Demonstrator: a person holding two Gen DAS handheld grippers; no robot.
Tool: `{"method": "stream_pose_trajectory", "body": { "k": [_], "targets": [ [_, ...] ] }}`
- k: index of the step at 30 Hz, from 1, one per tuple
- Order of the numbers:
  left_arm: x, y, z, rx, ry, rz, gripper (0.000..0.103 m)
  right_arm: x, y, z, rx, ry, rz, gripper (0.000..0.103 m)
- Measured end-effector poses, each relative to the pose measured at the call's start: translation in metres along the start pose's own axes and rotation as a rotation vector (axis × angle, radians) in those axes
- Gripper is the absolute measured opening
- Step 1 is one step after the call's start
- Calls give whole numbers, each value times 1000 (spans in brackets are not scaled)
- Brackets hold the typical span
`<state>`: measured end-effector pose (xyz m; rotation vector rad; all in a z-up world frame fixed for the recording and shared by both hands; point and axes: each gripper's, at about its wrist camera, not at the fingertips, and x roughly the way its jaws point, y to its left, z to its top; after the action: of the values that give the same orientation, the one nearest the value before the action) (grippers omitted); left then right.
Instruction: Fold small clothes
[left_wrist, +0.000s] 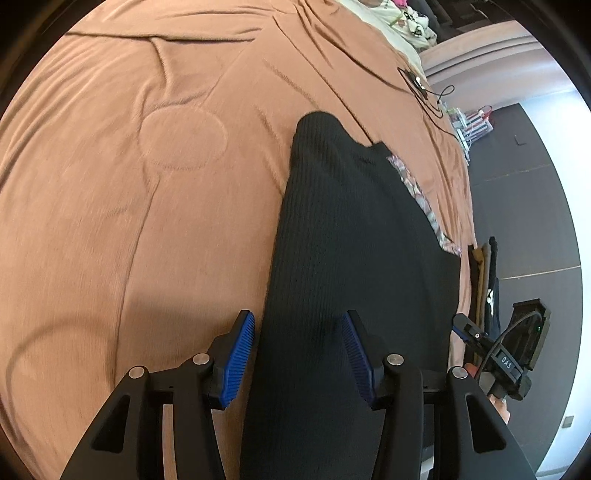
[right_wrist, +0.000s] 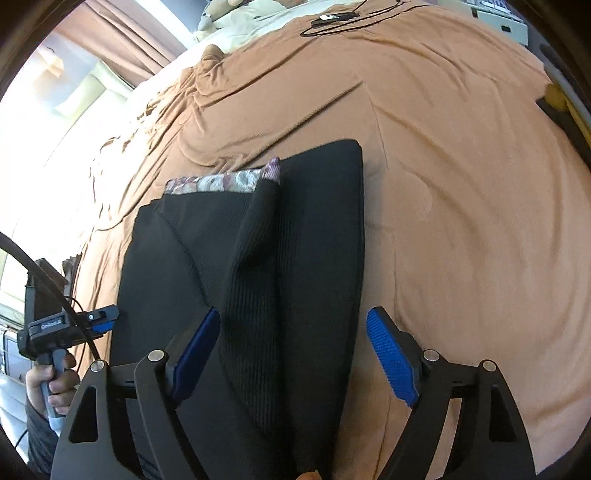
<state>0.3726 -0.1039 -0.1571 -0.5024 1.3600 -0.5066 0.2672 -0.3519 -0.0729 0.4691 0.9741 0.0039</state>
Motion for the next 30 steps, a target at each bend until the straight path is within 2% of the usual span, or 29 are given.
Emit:
{"method": "stream_pose_trajectory", "body": {
  "k": [5,7,8,11,14,16,21,28,30],
  "targets": [
    [4,1,16,-5,-12,8,51,8,-11,14,33,-19,-49,80],
    [5,1,21,-11,-13,1,51,8,-15,17,47,-32,-48,74],
    [5,1,23,-12,-15,-3,51,7,-17,18,56,-30,-33,74],
    [5,1,29,-22,-18,-36,51,3,-23,17,91,-31,45,74],
    [7,4,36,-35,-19,-70,51,2,-34,18,132,-7,205,74],
    [9,5,41,-43,-18,-85,51,6,-38,17,148,17,252,74],
    [13,9,54,-70,-26,-133,51,27,-44,18,149,103,340,74],
    [24,9,76,-71,-30,-152,49,47,-41,31,143,96,436,73],
    [27,9,82,-71,-34,-156,48,51,-44,36,138,91,448,67]
  ]
}}
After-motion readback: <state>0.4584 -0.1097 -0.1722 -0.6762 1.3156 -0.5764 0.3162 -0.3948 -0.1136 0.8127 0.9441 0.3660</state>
